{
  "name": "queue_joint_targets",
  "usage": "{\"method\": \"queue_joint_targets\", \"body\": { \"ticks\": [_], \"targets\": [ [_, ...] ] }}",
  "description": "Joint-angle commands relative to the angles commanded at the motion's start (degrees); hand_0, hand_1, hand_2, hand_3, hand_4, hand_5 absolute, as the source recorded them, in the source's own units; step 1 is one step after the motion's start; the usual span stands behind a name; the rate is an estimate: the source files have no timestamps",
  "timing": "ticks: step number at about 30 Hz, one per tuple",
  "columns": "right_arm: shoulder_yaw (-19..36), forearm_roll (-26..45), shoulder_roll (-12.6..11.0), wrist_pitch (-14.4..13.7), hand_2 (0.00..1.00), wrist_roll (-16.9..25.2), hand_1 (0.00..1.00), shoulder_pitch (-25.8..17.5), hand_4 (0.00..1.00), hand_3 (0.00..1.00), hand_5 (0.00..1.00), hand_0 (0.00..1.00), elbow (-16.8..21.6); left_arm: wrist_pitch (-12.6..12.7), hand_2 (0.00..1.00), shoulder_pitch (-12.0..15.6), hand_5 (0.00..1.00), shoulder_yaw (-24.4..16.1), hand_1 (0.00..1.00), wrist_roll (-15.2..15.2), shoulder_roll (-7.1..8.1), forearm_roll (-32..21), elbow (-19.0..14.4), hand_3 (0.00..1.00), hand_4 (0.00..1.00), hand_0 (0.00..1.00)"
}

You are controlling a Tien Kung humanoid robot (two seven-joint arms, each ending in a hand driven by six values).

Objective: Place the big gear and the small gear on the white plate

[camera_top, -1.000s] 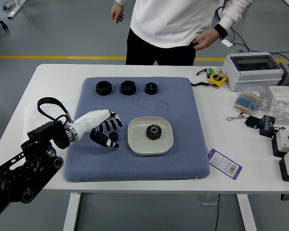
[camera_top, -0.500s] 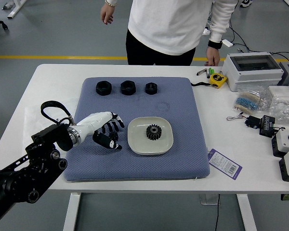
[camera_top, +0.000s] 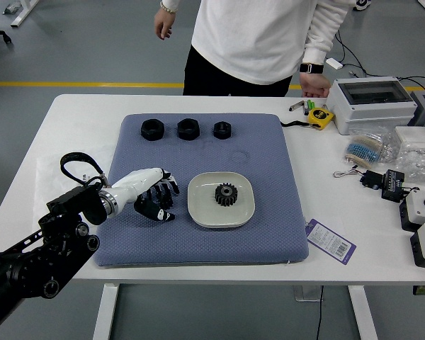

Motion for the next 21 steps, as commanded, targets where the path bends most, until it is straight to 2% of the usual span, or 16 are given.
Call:
{"method": "queue_joint_targets", "body": {
  "ticks": [1,2,7,8,21],
  "targets": [
    [0.0,-0.03,0.0,0.01,0.732,-0.01,0.648,0.06,0.84,0.581,0.68,0.648,-0.01,-0.16,0.435,-0.08,0.002,-0.04,0.344,0.1,0.06,-0.18,-0.13,0.526,0.718,0.249],
    [0.0,-0.03,0.0,0.02,0.732,-0.01,0.648,0.07,0.84,0.581,0.679,0.648,-0.01,-0.21,0.352,-0.1,0.002,-0.05,0.264,0.13,0.07,-0.23,-0.17,0.513,0.677,0.234],
    [0.03,-0.12,-0.02,0.05,0.732,-0.04,0.648,0.14,0.84,0.581,0.679,0.648,-0.02,-0.71,0.352,-0.16,0.002,-0.14,0.264,0.42,0.15,-0.21,-0.23,0.513,0.677,0.234],
    [0.03,-0.12,-0.02,0.05,0.732,-0.04,0.648,0.16,0.84,0.581,0.679,0.648,-0.02,-0.85,0.311,-0.14,0.002,-0.15,0.226,0.48,0.17,-0.18,-0.22,0.494,0.627,0.203],
    [0.03,-0.1,-0.02,0.06,0.732,-0.05,0.647,0.23,0.84,0.581,0.679,0.648,-0.03,-1.59,0.294,-0.07,0.002,-0.66,0.202,0.85,0.51,-0.44,-1.19,0.475,0.59,0.198]
  ]
}}
